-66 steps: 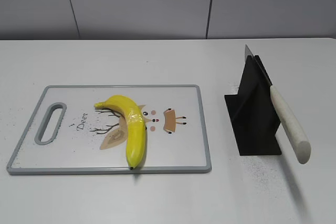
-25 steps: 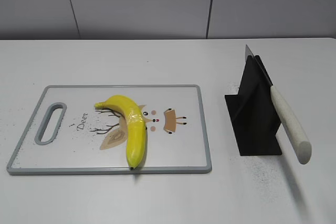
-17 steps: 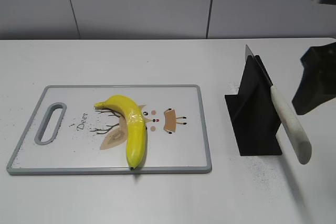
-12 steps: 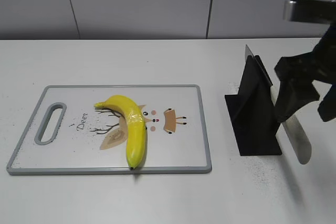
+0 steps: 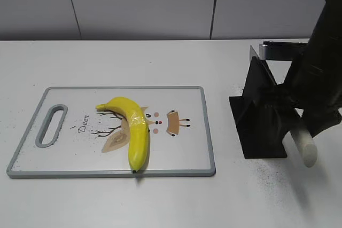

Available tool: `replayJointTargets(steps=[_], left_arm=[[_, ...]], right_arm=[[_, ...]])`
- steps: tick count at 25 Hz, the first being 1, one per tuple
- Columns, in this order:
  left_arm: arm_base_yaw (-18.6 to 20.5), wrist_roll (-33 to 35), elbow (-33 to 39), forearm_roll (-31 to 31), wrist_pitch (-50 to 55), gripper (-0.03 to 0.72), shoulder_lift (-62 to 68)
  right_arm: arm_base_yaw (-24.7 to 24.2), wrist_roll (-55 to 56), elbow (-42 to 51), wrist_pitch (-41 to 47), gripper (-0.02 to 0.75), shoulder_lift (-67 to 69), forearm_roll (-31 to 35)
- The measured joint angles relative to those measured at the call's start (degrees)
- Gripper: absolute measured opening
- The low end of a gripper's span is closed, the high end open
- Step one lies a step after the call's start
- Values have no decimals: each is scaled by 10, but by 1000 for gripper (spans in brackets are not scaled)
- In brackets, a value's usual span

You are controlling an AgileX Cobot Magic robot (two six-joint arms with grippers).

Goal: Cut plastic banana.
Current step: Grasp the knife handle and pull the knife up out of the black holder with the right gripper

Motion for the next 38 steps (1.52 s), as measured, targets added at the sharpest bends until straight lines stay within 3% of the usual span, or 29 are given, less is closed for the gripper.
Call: replayJointTargets(steps=[2,12,32,38], left_arm=[[0,0,0,0,0,585,0],[0,0,0,0,0,586,0],[0,0,0,0,0,584,0],[0,4,-9,-1,-17,583,1]], right_arm=[[0,10,0,0,160,4,-3],[2,42,-1,-4,164,-4,-5],[2,62,-2,-2,161,-185,-48],[2,-91,-36,-16,161,-184,-43]])
